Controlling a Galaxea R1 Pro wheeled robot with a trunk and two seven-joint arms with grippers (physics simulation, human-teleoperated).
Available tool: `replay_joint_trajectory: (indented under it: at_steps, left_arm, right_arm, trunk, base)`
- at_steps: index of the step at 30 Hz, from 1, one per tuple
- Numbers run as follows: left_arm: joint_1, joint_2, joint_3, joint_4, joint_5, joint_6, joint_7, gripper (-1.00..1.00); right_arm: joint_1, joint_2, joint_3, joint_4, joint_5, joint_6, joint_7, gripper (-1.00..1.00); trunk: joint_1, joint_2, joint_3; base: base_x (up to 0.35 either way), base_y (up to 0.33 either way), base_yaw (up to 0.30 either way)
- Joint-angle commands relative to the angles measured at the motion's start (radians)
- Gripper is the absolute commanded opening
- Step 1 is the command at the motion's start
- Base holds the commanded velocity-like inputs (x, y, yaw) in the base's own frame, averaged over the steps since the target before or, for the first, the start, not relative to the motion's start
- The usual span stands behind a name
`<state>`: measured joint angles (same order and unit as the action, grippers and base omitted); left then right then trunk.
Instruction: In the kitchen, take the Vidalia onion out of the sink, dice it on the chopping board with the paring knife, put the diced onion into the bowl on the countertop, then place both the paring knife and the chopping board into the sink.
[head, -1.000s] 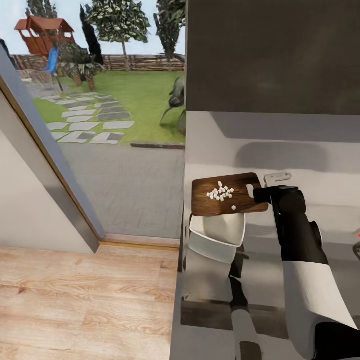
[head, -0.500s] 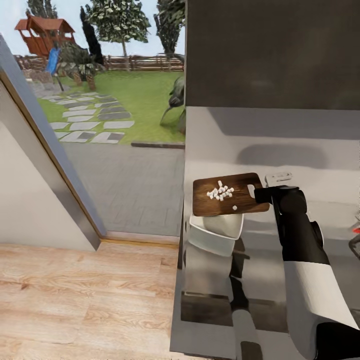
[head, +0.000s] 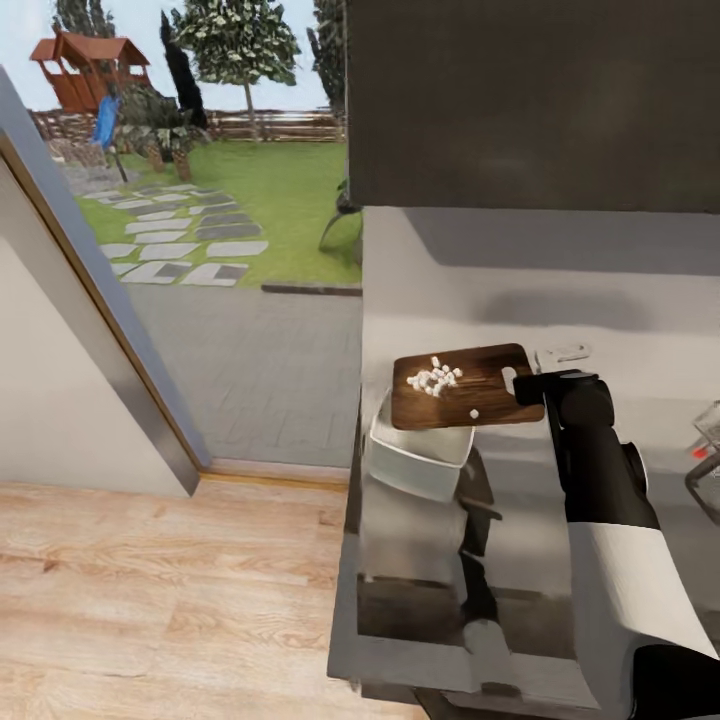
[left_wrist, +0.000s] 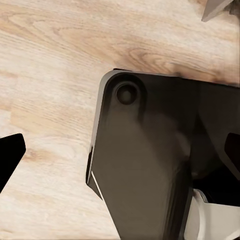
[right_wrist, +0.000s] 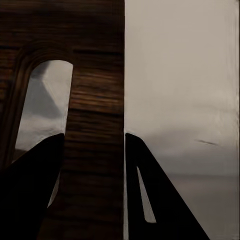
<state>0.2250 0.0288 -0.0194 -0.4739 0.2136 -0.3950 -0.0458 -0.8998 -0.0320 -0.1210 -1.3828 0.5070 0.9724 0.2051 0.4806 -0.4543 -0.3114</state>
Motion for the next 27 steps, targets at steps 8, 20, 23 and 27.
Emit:
replay_joint_trajectory:
  at_steps: [8, 20, 23, 27]
  left_arm:
    - [0.001, 0.0, -0.002, -0.002, 0.01, -0.001, -0.005, 1.0]
    - [0.001, 0.0, -0.002, -0.002, 0.01, -0.001, -0.005, 1.0]
    - [0.001, 0.0, -0.002, -0.002, 0.01, -0.001, -0.005, 1.0]
    - [0.001, 0.0, -0.002, -0.002, 0.01, -0.001, -0.005, 1.0]
  right_arm:
    - [-0.001, 0.0, 0.0, -0.001, 0.036, 0.003, 0.01, -1.0]
    - [-0.001, 0.0, 0.0, -0.001, 0.051, 0.003, 0.008, -1.0]
    - [-0.001, 0.0, 0.0, -0.001, 0.068, 0.003, 0.008, -1.0]
    - [-0.001, 0.001, 0.0, -0.001, 0.079, 0.003, 0.008, -1.0]
  trunk:
    - [0.0, -0.002, -0.001]
    - [0.0, -0.002, -0.001]
    - [0.0, -0.002, -0.001]
    - [0.0, -0.002, -0.001]
  base:
    - [-0.085, -0.066, 0.0]
    - [-0.032, -0.027, 0.0]
    - [0.0, 0.0, 0.0]
    - [0.0, 0.0, 0.0]
